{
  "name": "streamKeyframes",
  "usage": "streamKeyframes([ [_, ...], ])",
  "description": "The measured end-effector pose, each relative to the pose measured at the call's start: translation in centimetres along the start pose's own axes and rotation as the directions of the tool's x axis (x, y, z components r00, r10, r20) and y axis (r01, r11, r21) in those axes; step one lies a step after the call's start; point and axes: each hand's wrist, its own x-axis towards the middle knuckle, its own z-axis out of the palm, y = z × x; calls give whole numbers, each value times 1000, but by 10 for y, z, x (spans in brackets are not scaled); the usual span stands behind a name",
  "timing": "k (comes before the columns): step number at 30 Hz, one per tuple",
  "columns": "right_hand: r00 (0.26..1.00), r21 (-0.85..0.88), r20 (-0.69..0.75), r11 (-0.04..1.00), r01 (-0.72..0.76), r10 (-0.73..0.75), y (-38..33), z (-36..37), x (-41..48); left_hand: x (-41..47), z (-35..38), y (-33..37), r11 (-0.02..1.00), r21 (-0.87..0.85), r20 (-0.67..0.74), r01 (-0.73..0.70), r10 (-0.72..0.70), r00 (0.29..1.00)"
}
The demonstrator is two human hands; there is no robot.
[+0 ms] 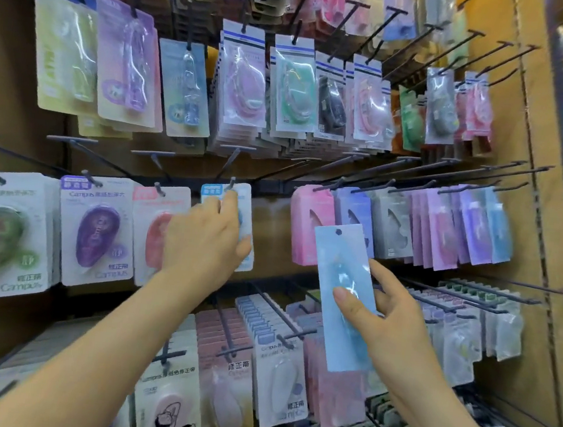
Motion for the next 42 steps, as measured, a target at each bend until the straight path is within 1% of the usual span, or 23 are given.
streamKeyframes([
  [1,1000,-6,-3,1000,9,-9,1,-4,1,-7,-6,10,985,-173,-15,16,-18,1000],
  [2,1000,-10,3,1000,11,-11,2,-7,1,-16,-12,22,932,-361,1,26,-28,1000],
  [3,1000,-11,13,1000,11,-11,4,-10,3,-25,-15,36,854,-518,54,43,-17,998],
  [4,1000,-9,23,1000,14,-13,5,-14,4,-32,-16,51,755,-653,127,66,23,992],
  [6,998,11,54,1000,27,-28,5,-24,6,-43,-11,81,500,-849,256,168,113,960],
  [8,996,54,71,998,43,-47,7,-39,9,-49,-5,108,273,-927,306,256,156,939],
  [9,996,81,78,996,36,-43,8,-48,11,-50,-4,121,200,-938,315,283,155,936],
  [12,994,128,105,991,-26,12,14,-83,19,-48,-3,159,52,-937,349,346,118,929],
  [14,991,90,133,995,-42,30,20,-112,26,-42,0,188,-40,-935,347,352,104,932],
  [15,990,20,142,999,-28,25,23,-127,31,-37,2,204,-60,-937,339,345,93,936],
  [17,991,-208,131,977,35,-8,28,-157,43,-26,6,240,-76,-943,320,324,63,945],
  [18,992,-316,114,945,80,-46,30,-172,50,-20,8,259,-84,-945,312,315,52,949],
  [20,984,-514,88,839,179,-157,35,-200,61,-7,15,295,-76,-947,310,312,36,950],
  [22,962,-609,53,755,245,-269,44,-227,72,3,26,327,-40,-958,284,285,30,958],
  [25,951,-766,1,612,199,-308,49,-259,89,17,44,363,50,-969,241,240,10,971],
  [26,945,-796,-14,576,187,-326,50,-270,95,21,49,374,67,-971,229,228,13,973],
  [28,938,-835,7,514,196,-348,47,-289,107,30,59,394,96,-975,205,199,52,977],
  [29,956,-836,23,520,178,-292,48,-298,112,35,64,403,103,-977,197,189,77,977],
  [30,975,-816,22,560,146,-222,49,-308,117,40,68,412,104,-978,189,179,99,977],
  [31,980,-795,1,594,121,-198,50,-317,123,46,72,419,109,-979,183,171,119,976],
  [35,964,-749,-73,652,117,-256,49,-338,152,71,86,442,157,-980,153,127,167,974],
  [39,944,-746,-111,653,128,-312,47,-351,181,101,93,460,303,-953,77,15,193,978],
  [42,940,-734,-102,663,149,-324,44,-358,198,117,91,473,396,-917,34,-42,184,982],
])
